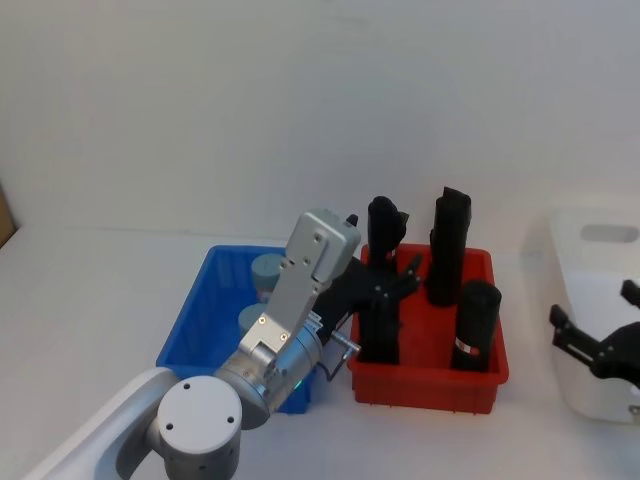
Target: Pick the cotton swabs from the blue box and place them into the white box.
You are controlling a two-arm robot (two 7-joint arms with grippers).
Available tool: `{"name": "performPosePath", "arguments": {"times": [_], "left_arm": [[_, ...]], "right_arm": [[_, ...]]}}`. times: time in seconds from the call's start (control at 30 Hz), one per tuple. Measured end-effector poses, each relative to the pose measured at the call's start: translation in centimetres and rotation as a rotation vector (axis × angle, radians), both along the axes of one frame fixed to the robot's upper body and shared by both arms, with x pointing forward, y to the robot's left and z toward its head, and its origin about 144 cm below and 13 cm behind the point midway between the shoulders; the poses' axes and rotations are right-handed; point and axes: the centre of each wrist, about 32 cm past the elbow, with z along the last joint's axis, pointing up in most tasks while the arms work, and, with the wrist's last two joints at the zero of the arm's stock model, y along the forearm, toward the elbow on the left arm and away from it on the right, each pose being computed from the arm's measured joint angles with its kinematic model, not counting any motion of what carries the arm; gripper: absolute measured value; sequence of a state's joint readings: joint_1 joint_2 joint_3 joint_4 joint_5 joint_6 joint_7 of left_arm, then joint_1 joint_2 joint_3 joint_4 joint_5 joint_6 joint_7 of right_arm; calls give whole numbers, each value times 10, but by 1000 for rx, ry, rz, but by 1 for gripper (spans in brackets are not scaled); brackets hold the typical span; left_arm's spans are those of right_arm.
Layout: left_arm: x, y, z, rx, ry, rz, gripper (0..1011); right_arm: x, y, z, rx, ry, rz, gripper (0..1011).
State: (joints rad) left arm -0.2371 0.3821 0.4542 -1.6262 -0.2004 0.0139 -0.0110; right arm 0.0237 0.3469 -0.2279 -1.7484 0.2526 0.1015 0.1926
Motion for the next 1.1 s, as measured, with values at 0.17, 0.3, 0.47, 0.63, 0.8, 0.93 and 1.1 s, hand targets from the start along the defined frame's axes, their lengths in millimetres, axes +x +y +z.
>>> {"name": "performPosePath", "arguments": {"times": [0.17,0.3,0.47,0.63,0.8,0.93,1.1], "left_arm": [[0,0,0,0,0,0,1000],[0,0,0,0,0,0,1000],[0,0,0,0,0,0,1000],[0,0,0,0,0,0,1000],[0,0,0,0,0,0,1000],[0,0,0,0,0,0,1000],[0,0,0,0,0,0,1000]], "right_arm": [[7,1,3,-31,25,49,1002],[14,4,7,-54,45,87,1002],[21,9,10,-70,63,114,1001],[28,15,11,-85,85,130,1001],[33,21,9,-94,106,133,1001],[37,26,8,-101,127,140,1001],[42,31,6,-106,155,159,1001]]}}
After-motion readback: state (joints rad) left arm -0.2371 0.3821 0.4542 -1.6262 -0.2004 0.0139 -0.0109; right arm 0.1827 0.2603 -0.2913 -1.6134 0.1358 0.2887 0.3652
